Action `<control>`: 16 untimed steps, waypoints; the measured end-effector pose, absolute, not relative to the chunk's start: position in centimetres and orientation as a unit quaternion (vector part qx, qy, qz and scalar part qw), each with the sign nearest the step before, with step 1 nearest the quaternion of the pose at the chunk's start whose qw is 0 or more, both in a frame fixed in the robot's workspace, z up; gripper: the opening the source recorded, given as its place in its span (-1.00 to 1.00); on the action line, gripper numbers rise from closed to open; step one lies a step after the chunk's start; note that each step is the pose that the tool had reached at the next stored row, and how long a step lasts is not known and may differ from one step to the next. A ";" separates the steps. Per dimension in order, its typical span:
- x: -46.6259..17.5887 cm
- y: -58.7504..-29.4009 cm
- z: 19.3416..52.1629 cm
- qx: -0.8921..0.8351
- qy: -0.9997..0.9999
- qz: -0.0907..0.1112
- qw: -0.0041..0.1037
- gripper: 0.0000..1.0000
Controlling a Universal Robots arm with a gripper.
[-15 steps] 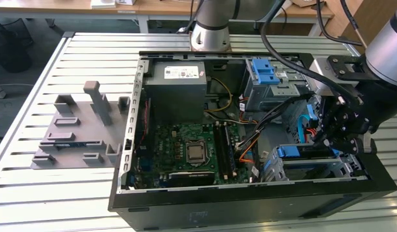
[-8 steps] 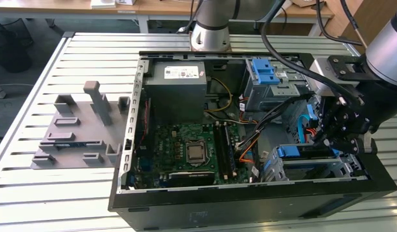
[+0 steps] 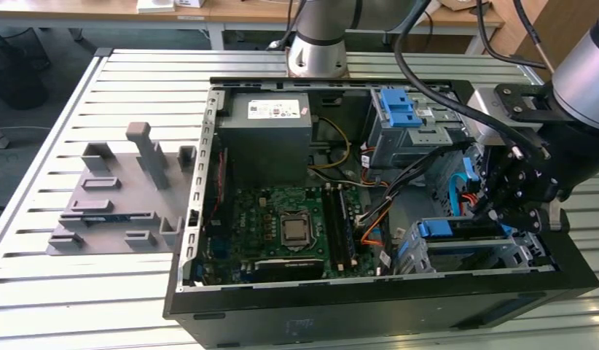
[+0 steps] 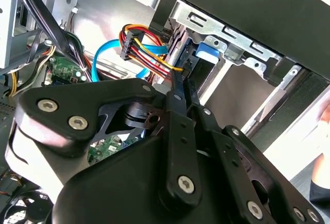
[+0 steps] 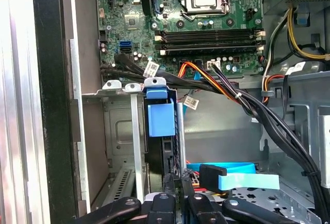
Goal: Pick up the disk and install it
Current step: 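Insert the first disk wire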
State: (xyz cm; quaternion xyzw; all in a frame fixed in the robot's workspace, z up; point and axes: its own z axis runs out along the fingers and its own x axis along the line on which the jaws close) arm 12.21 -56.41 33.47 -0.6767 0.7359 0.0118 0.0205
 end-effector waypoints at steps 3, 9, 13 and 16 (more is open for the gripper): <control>12.2 -56.5 33.4 -0.677 0.736 0.012 0.021 -0.68; 12.2 -56.5 33.4 -0.676 0.736 0.012 0.021 -0.68; 12.2 -56.5 33.5 -0.676 0.736 0.012 0.020 -0.68; 12.3 -56.6 33.6 -0.676 0.736 0.012 0.020 -0.68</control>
